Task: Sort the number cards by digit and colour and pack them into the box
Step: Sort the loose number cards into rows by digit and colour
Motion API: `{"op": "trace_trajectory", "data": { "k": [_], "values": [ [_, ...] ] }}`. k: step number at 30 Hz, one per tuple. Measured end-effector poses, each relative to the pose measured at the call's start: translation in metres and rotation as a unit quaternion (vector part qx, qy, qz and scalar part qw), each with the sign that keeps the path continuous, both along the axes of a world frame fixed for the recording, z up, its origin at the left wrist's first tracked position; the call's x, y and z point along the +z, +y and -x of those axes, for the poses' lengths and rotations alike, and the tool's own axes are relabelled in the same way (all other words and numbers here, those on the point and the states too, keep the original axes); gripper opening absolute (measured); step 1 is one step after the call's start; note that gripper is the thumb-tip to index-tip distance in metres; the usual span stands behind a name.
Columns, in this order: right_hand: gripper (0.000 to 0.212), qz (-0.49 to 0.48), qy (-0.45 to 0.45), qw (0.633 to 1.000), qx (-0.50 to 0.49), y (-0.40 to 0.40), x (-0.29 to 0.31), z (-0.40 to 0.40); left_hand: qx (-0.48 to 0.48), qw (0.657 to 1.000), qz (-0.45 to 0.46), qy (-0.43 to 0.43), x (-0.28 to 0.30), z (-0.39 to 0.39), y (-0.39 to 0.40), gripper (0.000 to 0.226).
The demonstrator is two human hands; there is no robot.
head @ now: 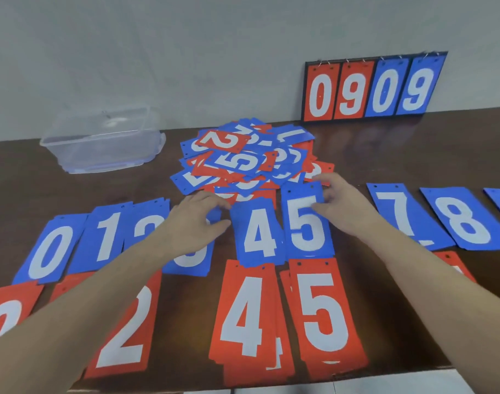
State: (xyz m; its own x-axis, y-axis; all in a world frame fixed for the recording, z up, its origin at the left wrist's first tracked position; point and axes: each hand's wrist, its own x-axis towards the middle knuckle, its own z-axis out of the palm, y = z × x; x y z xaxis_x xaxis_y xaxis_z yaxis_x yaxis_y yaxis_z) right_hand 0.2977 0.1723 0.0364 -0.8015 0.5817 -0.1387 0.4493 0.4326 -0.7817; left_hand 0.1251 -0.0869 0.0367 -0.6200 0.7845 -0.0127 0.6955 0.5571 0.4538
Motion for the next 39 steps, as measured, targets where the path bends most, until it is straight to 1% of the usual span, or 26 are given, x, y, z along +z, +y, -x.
{"op": "trace_trajectory", "data": {
  "k": [3,7,9,12,14,17,21,23,26,28,30,32,35,37,39],
  "values": [
    [0.043,-0.128,-0.050,0.990,0.003,-0.001,-0.008,0.002,0.003,1.000,-0.010,-0.001,-0.001,0.009,-0.002,0.028],
    [0.047,-0.177,-0.045,0.983,-0.013,-0.003,-0.010,0.004,0.012,1.000,-0.016,-0.007,-0.004,0.019,-0.006,0.024],
    [0.044,-0.177,-0.029,0.984,-0.009,0.002,-0.010,0.010,0.023,0.999,-0.021,-0.014,-0.005,0.025,-0.006,0.024],
    [0.032,-0.164,0.022,0.986,-0.002,0.007,-0.010,0.023,0.036,0.998,-0.042,-0.018,-0.003,0.036,0.001,0.024],
    [0.026,-0.169,0.047,0.985,0.000,0.009,-0.009,0.035,0.055,0.996,-0.067,-0.014,-0.002,0.044,0.010,0.028],
    [0.025,-0.179,0.052,0.982,0.020,0.010,-0.007,0.054,0.089,0.992,-0.092,-0.007,-0.003,0.064,0.028,0.040],
    [0.028,-0.178,0.030,0.982,0.052,0.011,-0.005,0.083,0.113,0.990,-0.080,-0.020,-0.010,0.094,0.055,0.049],
    [0.029,-0.176,0.021,0.982,0.067,0.014,-0.005,0.098,0.103,0.993,-0.060,-0.003,-0.016,0.103,0.067,0.049],
    [0.031,-0.179,0.010,0.981,0.079,0.019,-0.003,0.117,0.048,0.996,-0.048,0.049,-0.024,0.109,0.079,0.048],
    [0.032,-0.192,0.007,0.978,0.080,0.024,-0.003,0.126,0.008,0.998,-0.042,0.056,-0.030,0.112,0.083,0.051],
    [0.033,-0.203,0.001,0.975,0.089,0.030,-0.003,0.134,-0.023,0.997,-0.016,0.067,-0.036,0.115,0.085,0.054],
    [0.035,-0.204,-0.008,0.974,0.099,0.038,-0.003,0.143,-0.028,0.996,-0.008,0.081,-0.040,0.116,0.084,0.052],
    [0.035,-0.221,-0.001,0.970,0.096,0.051,-0.006,0.157,-0.009,0.993,-0.044,0.108,-0.044,0.115,0.082,0.049],
    [0.035,-0.242,-0.006,0.965,0.099,0.061,-0.010,0.164,0.001,0.990,-0.066,0.124,-0.045,0.113,0.080,0.053],
    [0.042,-0.259,-0.028,0.958,0.117,0.069,-0.014,0.171,0.004,0.989,-0.075,0.130,-0.046,0.112,0.079,0.059]
  ]
}}
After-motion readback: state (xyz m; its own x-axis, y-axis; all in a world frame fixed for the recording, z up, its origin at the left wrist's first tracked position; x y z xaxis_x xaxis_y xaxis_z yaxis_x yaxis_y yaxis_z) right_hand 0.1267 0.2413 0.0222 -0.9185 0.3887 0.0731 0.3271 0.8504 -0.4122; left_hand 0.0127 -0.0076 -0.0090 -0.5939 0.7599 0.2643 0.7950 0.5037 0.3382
